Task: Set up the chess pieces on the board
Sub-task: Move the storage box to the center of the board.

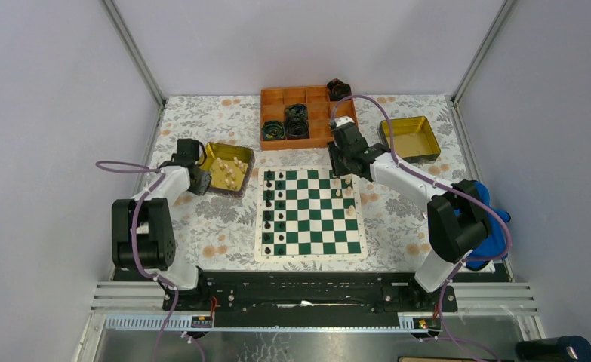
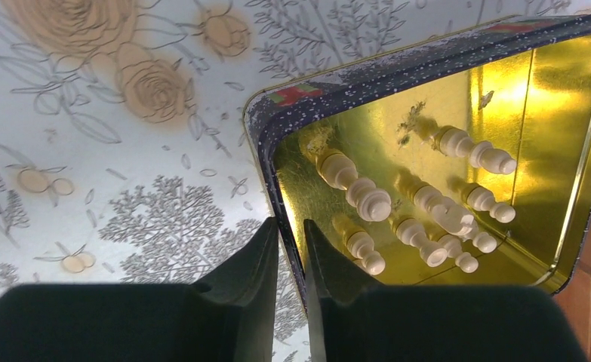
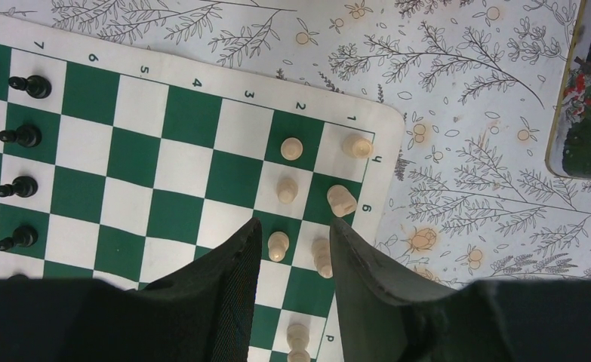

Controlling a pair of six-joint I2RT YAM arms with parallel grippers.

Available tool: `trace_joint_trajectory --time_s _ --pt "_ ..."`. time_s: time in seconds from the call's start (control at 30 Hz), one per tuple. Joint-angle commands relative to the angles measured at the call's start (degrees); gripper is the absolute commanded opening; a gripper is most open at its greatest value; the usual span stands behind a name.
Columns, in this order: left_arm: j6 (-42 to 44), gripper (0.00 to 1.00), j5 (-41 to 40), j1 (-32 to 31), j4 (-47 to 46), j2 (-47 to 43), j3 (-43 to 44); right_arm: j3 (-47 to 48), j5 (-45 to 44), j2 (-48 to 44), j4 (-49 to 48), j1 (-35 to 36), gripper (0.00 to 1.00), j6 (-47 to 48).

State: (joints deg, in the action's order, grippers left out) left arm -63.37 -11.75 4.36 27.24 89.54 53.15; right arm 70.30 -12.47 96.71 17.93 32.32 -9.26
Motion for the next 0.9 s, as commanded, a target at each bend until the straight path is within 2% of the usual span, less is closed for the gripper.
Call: trace_joint_trajectory --time_s 0.0,0.5,0.87 --pt "0.97 0.24 -1.80 0.65 3.47 -3.36 -2.92 0.01 1.01 -3.23 -1.70 -0.30 0.45 -0.49" --pt "2.04 0.23 -2.23 0.67 6.22 -12.72 -9.12 -0.95 1.57 -4.44 -2.21 -0.26 0.45 -1.11" --pt "2.00 0.23 -2.49 0.65 7.78 -16.30 -12.86 -2.08 1.79 -5.03 -2.71 -0.19 0.45 -1.42"
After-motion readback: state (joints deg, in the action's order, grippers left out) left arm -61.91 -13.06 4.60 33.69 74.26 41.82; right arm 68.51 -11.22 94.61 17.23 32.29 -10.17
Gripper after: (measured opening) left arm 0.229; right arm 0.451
